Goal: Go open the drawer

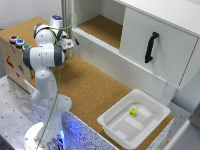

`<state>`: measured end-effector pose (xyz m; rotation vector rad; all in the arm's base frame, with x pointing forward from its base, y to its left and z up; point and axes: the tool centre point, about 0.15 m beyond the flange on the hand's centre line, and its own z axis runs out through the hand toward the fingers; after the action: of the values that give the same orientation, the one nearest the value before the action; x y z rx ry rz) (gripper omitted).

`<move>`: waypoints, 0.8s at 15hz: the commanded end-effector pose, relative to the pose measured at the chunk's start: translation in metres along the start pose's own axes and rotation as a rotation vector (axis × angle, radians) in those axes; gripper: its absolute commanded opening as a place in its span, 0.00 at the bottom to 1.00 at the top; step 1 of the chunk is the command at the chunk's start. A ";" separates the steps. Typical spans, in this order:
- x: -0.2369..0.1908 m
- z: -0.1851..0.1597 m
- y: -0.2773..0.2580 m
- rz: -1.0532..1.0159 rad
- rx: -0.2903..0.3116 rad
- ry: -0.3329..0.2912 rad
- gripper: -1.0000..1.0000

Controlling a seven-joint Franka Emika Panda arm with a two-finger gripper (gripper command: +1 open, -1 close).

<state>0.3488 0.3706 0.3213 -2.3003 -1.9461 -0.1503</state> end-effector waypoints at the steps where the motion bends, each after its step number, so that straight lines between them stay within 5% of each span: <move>1: -0.039 0.013 0.005 -0.003 -0.022 -0.050 0.00; 12: -0.105 0.013 0.025 0.036 -0.040 -0.087 0.00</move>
<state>0.3558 0.3056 0.3051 -2.4054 -1.9716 -0.0116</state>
